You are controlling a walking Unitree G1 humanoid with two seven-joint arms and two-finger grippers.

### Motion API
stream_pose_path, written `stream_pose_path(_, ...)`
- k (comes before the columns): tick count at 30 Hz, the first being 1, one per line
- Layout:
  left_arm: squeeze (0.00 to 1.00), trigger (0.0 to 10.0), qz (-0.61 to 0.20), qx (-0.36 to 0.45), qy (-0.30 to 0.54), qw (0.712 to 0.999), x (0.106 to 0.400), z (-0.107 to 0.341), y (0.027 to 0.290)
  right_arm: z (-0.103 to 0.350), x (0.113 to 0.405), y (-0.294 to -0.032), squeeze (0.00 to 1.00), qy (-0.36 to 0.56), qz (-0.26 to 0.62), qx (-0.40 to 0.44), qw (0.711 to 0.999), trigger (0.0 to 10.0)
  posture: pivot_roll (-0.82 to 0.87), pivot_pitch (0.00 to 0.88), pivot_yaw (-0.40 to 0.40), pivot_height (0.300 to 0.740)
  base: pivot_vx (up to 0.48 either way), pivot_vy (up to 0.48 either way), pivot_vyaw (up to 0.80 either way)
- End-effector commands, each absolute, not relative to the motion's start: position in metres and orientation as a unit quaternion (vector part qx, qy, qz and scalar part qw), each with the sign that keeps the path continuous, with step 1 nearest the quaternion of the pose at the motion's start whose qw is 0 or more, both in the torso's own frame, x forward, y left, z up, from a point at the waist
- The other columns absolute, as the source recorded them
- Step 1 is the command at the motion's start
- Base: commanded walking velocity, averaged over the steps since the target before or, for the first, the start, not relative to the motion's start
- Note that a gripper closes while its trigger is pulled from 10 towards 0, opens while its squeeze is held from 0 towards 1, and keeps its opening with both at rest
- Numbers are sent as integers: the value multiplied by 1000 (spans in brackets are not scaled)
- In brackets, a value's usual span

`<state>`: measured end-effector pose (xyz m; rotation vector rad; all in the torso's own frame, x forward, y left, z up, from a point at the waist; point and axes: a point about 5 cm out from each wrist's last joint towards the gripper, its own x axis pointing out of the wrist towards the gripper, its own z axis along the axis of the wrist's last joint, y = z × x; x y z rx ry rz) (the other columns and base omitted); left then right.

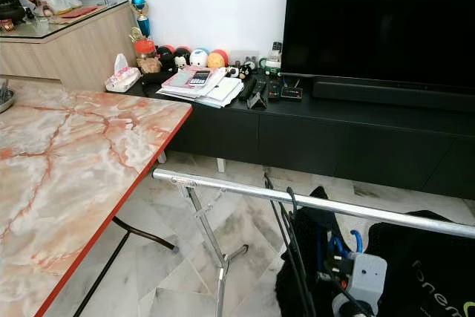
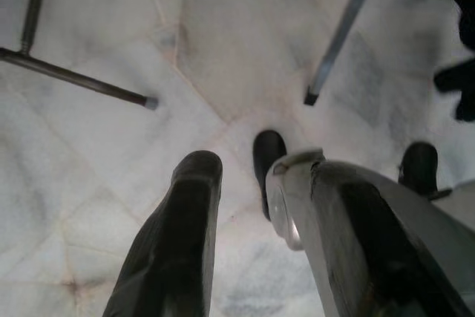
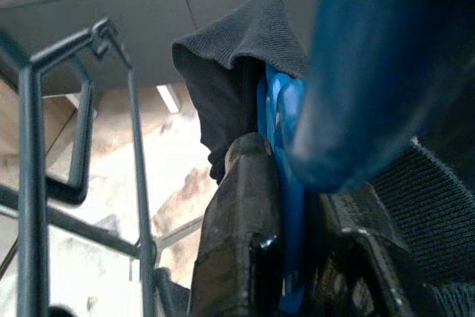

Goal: Hang hanger

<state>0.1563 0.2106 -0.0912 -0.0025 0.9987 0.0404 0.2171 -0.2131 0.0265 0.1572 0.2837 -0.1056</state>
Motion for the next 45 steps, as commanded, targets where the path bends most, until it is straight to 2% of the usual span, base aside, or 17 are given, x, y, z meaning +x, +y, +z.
stream_pose_path(1, 0, 10000, 23, 2, 483, 875, 154, -92, 212, 31, 217, -218, 0, 125, -58, 75, 988, 10000, -46, 0, 32, 740, 0, 0, 0)
stream_pose_path(9, 0, 10000, 14, 11, 492, 870, 150, -94, 212, 32, 219, -219, 0, 119, -65, 76, 988, 10000, -49, 0, 38, 740, -31, 0, 0)
stream_pose_path(45, 0, 10000, 22, 2, 489, 872, 150, -94, 213, 34, 226, -217, 0, 113, -69, 86, 987, 10000, -35, 0, 31, 740, -318, 0, 0)
